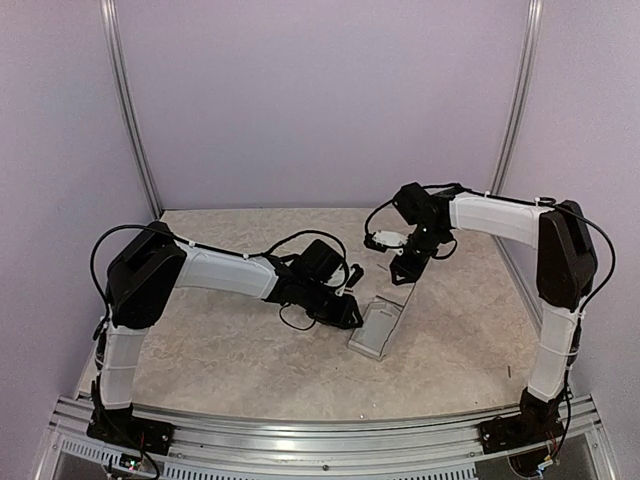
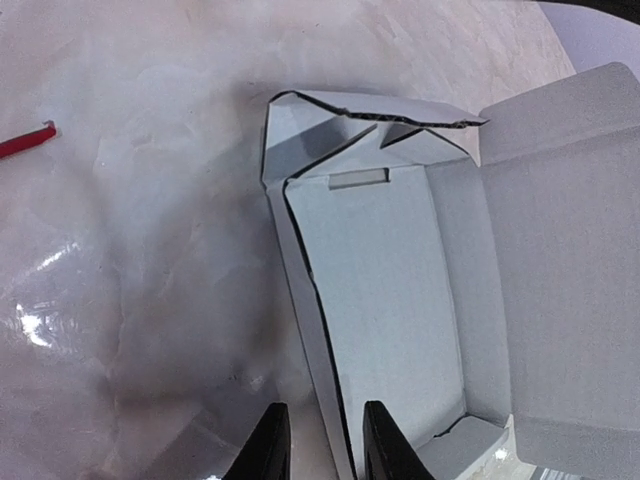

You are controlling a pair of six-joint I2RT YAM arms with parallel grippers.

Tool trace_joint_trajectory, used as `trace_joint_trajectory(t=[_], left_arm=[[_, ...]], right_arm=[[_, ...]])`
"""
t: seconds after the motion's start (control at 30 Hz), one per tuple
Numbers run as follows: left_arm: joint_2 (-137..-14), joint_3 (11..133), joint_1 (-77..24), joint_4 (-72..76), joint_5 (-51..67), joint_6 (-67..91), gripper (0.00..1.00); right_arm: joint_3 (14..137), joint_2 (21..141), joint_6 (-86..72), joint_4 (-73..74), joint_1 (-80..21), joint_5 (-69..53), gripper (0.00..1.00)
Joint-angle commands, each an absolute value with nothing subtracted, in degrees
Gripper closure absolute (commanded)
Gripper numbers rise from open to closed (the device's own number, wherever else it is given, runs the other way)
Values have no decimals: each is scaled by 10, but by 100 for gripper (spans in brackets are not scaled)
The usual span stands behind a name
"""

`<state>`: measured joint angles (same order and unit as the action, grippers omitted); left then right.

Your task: Fold the paper box

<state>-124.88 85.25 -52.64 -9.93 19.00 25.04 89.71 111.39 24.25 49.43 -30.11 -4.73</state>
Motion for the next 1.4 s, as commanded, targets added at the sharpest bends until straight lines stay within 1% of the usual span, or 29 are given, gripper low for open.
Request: trace_joint_trajectory(t=[0.0, 0.1, 0.2, 0.33, 0.7, 0.83, 0.9, 1.03, 1.17, 1.27, 1.37], left_arm=[[-1237, 849, -533, -115, 156, 237, 74], [-1231, 866, -537, -142, 160, 223, 74], [-1256, 894, -544, -174, 162, 214, 74], [-1279, 907, -548, -181, 167, 217, 75], [-1294, 911, -546, -187, 169, 212, 90], [-1276, 889, -551, -163, 137, 205, 96], [-1249, 866, -555, -138, 112, 191, 100], [-1188, 808, -570, -83, 18, 148, 100], [-1138, 765, -592, -45, -124, 92, 100], [-1112, 734, -614, -7, -214, 34, 100], [-1098, 714, -630, 32, -267, -12, 100]], right_arm=[[879, 1095, 236, 487, -293, -46, 72], [875, 1097, 236, 485, -292, -45, 72], [876, 1098, 236, 484, -292, -45, 72], [878, 1098, 234, 483, -291, -47, 71], [876, 1091, 230, 485, -285, -51, 71], [875, 1088, 224, 488, -282, -62, 71], [880, 1087, 219, 494, -278, -79, 71], [915, 1080, 194, 519, -253, -153, 71], [945, 1067, 173, 528, -213, -239, 69], [948, 1060, 180, 538, -206, -299, 66], [939, 1061, 192, 546, -205, -340, 65]])
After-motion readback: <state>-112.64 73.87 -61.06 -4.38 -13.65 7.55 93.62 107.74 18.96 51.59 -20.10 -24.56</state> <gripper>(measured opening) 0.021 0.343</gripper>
